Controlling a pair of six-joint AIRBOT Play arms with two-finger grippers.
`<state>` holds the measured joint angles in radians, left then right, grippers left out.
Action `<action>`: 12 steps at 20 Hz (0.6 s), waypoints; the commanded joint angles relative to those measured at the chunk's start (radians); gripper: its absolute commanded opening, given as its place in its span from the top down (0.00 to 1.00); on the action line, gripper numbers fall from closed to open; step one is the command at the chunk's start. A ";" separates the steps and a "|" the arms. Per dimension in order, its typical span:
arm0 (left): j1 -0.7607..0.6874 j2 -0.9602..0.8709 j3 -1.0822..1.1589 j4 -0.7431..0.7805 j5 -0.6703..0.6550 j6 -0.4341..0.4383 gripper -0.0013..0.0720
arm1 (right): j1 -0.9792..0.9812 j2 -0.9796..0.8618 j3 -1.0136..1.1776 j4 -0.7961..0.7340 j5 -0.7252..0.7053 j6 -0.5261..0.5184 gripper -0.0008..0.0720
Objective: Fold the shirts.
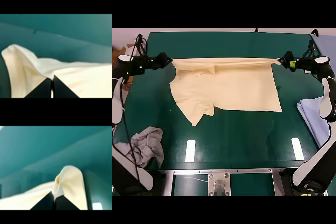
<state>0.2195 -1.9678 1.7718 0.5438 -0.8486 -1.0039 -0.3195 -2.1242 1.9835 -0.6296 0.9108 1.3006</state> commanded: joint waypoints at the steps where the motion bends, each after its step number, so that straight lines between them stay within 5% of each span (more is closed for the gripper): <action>1: -0.001 -0.002 -0.031 0.146 -0.064 -0.070 0.95 | -0.002 -0.003 -0.011 -0.144 0.138 0.052 0.97; 12: -0.001 -0.002 -0.110 0.145 -0.153 -0.110 0.95 | 0.011 -0.003 -0.055 -0.251 0.288 0.107 0.96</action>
<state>0.2195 -1.9690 1.6665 0.6849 -0.9691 -1.0904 -0.3176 -2.1269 1.9442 -0.8654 1.1694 1.3979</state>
